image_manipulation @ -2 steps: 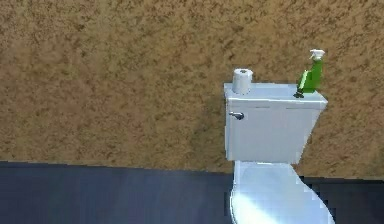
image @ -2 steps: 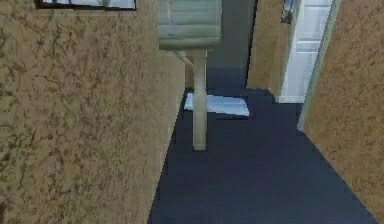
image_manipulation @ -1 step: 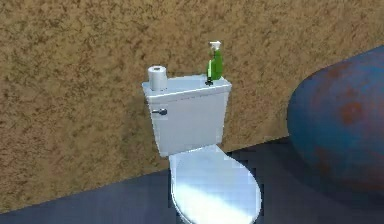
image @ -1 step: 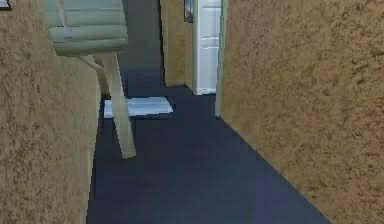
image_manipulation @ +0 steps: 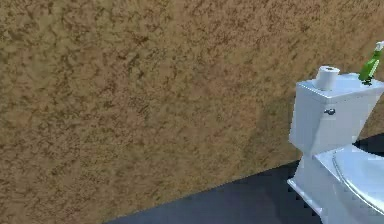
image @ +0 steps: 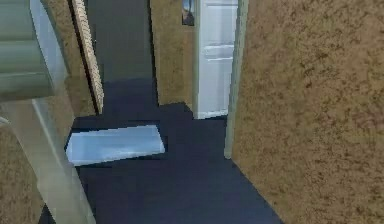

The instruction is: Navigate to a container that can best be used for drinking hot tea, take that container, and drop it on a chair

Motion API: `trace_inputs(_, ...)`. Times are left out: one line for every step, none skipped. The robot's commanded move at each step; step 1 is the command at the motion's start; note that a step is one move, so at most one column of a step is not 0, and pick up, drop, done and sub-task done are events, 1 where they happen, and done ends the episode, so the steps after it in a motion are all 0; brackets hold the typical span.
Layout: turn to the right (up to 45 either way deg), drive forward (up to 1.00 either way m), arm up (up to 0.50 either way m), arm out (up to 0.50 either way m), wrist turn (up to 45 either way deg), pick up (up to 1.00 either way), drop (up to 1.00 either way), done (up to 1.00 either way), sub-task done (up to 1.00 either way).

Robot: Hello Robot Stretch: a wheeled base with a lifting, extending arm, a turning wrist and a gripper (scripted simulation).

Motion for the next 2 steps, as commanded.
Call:
trace_inputs(0.0,1.00,0.00,0.00,0.0,0.00,0.00,0.00,0.00)
trace_inputs(0.0,0.90,0.00,0.00,0.0,0.00,0.00,0.00,0.00)
